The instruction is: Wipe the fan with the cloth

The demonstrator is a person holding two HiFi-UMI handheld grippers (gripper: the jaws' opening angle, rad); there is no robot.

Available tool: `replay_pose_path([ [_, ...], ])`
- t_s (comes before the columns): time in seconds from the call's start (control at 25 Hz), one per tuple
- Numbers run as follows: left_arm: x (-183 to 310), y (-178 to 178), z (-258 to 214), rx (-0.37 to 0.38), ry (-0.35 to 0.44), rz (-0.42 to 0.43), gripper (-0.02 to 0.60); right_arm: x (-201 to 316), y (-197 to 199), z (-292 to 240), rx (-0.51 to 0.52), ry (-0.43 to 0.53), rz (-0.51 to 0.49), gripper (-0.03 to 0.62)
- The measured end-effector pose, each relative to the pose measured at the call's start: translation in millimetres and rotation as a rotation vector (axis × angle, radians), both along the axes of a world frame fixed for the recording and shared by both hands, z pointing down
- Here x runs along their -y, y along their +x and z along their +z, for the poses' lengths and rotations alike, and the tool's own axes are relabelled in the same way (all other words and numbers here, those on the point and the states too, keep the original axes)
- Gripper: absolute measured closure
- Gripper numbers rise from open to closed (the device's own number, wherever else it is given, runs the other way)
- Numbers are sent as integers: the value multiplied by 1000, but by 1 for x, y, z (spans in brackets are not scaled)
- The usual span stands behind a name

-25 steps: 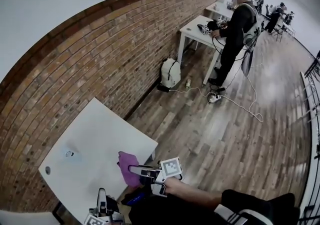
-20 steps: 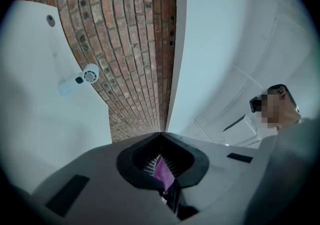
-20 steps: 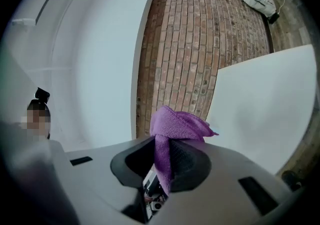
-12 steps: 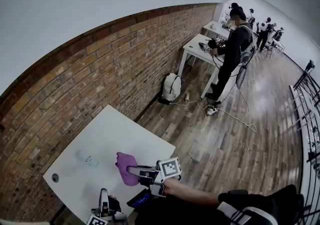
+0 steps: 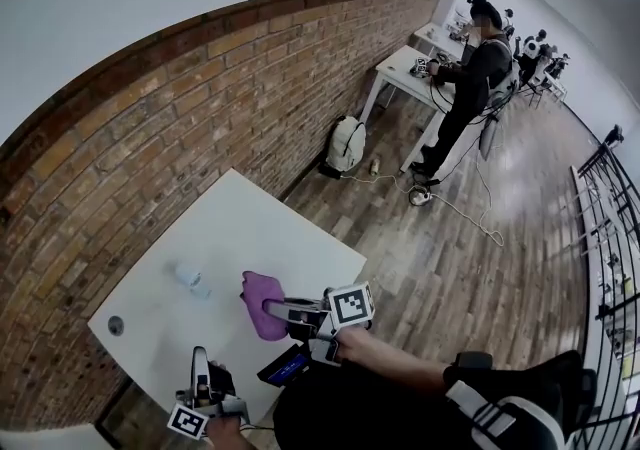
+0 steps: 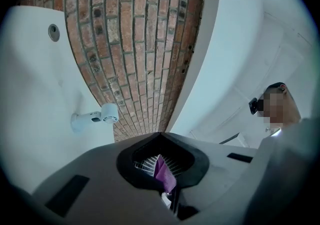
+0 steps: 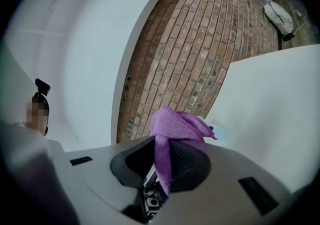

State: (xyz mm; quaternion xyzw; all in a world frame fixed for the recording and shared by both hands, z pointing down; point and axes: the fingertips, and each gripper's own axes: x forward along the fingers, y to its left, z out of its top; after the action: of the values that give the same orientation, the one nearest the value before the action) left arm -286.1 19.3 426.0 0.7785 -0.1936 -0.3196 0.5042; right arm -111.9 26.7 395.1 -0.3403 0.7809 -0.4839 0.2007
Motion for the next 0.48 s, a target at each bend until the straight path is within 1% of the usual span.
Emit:
replay_pose_path([
  [0.12, 3, -15, 4, 4, -6, -6, 584, 8, -17, -4, -7, 8, -15, 533],
  [0.2, 1, -18, 3, -7, -9, -11, 584, 5, -21, -7, -23, -5, -22, 533],
  [0.28, 1, -15, -1, -32, 2, -4, 584, -1, -16, -4, -31, -39, -7, 533],
  [0.36, 9, -7, -5, -52, 28, 19, 584, -3, -4, -3, -14, -64, 34, 533],
  [0.44, 16, -5, -6, -42, 45, 24, 584, -3, 4, -7, -9, -57, 63, 533],
  [0.48, 17, -8, -4, -18, 47, 11, 584, -1, 4, -10, -22, -43, 60, 533],
])
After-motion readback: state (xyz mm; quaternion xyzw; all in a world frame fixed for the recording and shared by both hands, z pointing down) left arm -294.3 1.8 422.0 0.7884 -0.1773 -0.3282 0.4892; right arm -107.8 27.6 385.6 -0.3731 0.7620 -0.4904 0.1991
